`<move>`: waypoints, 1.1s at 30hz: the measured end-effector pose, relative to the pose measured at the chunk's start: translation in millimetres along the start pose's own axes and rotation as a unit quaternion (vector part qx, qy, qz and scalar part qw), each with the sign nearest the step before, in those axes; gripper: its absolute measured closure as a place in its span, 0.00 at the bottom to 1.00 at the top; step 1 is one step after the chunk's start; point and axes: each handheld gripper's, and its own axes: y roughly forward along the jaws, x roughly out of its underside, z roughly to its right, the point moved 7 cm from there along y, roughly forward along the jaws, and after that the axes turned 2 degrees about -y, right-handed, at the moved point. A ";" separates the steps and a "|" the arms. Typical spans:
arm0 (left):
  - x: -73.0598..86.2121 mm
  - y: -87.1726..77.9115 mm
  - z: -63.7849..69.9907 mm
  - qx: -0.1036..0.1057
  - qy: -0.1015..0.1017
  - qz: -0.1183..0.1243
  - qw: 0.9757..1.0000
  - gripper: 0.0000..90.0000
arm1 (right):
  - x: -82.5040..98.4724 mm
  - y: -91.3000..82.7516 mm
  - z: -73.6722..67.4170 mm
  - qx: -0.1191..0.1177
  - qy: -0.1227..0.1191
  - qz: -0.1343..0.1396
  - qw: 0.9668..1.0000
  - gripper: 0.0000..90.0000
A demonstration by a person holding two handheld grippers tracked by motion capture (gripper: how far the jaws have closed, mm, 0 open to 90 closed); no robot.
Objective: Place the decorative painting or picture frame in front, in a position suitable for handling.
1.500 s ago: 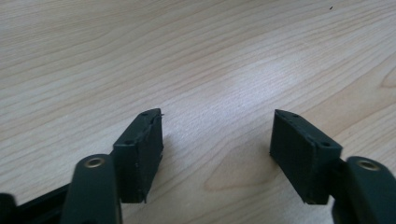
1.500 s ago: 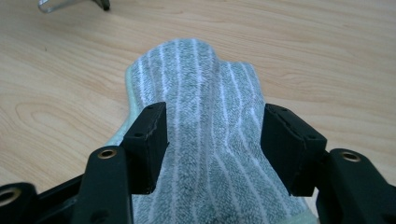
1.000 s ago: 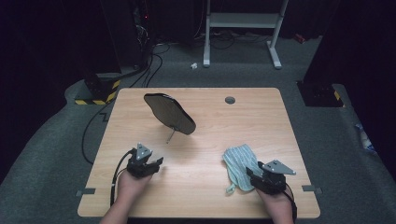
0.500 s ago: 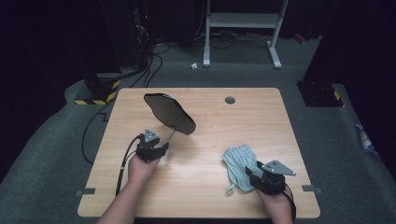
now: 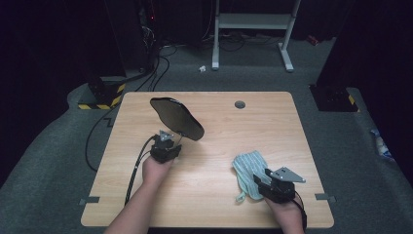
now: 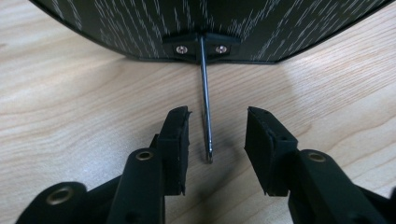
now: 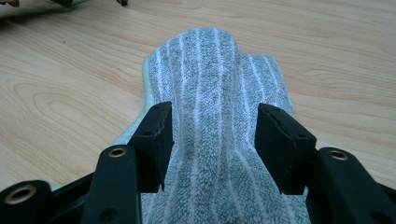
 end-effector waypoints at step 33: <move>-2.0 5.0 53.3 0.043 0.037 0.000 0.998 0.63 | 0.7 -1.0 3.1 0.002 0.000 -0.001 1.000 0.52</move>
